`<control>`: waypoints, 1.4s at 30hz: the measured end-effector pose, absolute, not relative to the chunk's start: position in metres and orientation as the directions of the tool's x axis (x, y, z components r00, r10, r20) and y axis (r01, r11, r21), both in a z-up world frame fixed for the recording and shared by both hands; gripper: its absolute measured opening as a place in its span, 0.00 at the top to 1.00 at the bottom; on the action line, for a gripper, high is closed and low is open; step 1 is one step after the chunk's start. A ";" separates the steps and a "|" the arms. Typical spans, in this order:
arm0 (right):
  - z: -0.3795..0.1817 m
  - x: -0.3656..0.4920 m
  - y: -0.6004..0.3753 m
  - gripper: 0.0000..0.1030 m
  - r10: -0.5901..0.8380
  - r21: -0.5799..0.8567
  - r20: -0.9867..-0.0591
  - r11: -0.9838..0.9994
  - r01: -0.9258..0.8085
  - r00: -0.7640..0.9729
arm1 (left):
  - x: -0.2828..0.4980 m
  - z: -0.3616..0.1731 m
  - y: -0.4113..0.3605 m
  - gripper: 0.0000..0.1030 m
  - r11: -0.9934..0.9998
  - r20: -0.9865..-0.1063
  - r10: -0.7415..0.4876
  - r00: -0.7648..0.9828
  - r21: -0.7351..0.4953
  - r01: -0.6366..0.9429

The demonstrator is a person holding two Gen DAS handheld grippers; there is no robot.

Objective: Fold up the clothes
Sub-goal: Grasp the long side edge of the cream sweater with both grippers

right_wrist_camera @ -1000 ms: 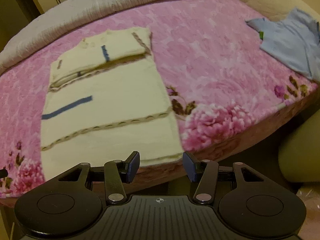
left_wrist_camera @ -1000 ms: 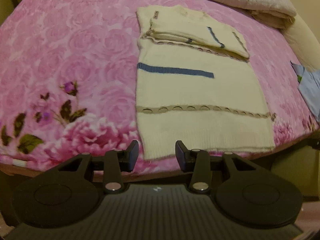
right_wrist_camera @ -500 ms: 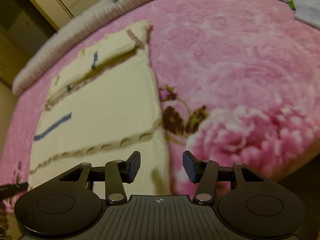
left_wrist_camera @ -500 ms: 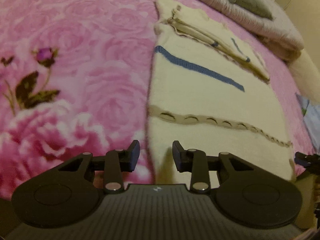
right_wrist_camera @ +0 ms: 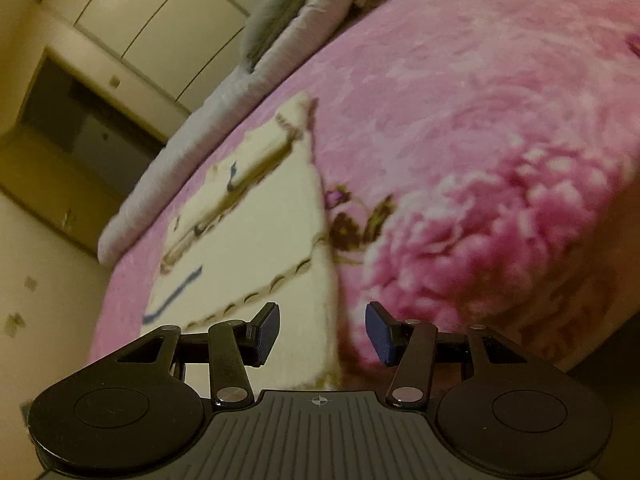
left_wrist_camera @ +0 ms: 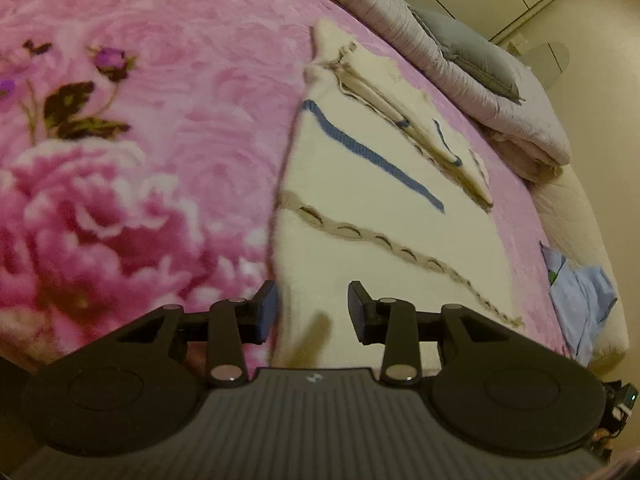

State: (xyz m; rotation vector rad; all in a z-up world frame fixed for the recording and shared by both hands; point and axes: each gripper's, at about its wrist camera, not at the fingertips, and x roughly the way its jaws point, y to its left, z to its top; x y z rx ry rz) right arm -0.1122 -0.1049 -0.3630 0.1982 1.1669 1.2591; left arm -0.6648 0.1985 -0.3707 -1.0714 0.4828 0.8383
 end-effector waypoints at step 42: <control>-0.429 -0.085 -0.010 0.74 0.752 0.839 -0.507 0.319 -0.440 -0.422 | -0.658 -0.435 0.262 0.93 0.207 -0.484 0.207 0.850 -0.828 -0.521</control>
